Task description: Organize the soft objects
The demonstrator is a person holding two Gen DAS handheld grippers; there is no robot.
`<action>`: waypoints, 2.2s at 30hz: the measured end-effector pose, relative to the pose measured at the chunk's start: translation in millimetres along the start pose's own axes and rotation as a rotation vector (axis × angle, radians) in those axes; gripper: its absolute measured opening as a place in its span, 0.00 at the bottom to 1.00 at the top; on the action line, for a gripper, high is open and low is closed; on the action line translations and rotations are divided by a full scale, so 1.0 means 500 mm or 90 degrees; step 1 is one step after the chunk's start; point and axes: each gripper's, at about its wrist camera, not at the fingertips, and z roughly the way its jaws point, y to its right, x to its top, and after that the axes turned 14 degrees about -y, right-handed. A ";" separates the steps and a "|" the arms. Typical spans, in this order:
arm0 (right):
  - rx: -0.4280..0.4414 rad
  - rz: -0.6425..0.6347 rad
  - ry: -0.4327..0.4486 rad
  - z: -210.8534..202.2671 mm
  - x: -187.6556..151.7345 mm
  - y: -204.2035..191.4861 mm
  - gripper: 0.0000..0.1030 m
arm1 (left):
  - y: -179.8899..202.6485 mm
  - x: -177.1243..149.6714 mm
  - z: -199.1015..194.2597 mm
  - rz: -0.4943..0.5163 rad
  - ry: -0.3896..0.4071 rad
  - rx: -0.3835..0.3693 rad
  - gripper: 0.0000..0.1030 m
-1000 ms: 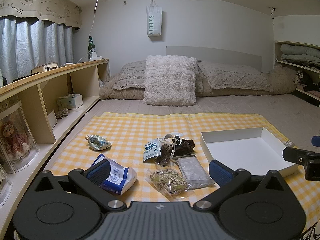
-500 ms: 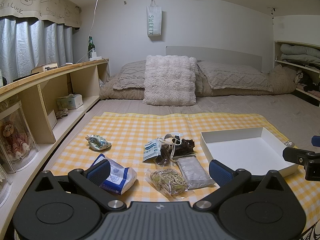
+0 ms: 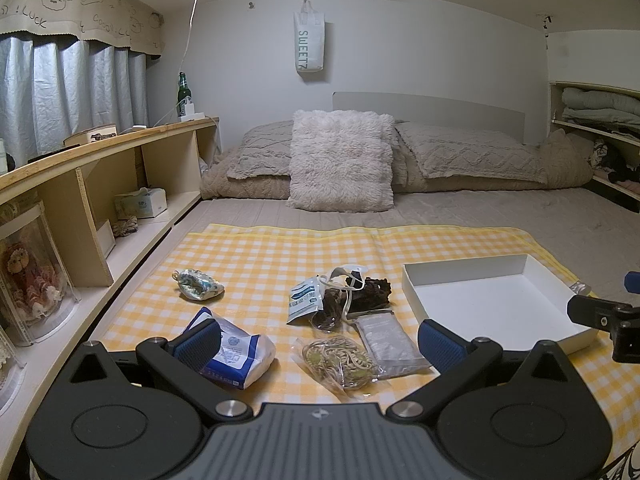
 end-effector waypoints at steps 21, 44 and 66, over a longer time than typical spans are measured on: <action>0.054 -0.083 0.015 -0.018 0.072 -0.006 1.00 | -0.059 0.030 0.030 -0.060 -0.066 0.051 1.00; 0.154 -0.129 -0.077 0.216 0.190 -0.062 1.00 | -0.215 0.150 0.374 -0.336 -0.295 0.118 1.00; 0.266 -0.174 -0.268 0.508 0.178 -0.176 1.00 | -0.238 0.081 0.488 -0.163 -0.398 0.185 1.00</action>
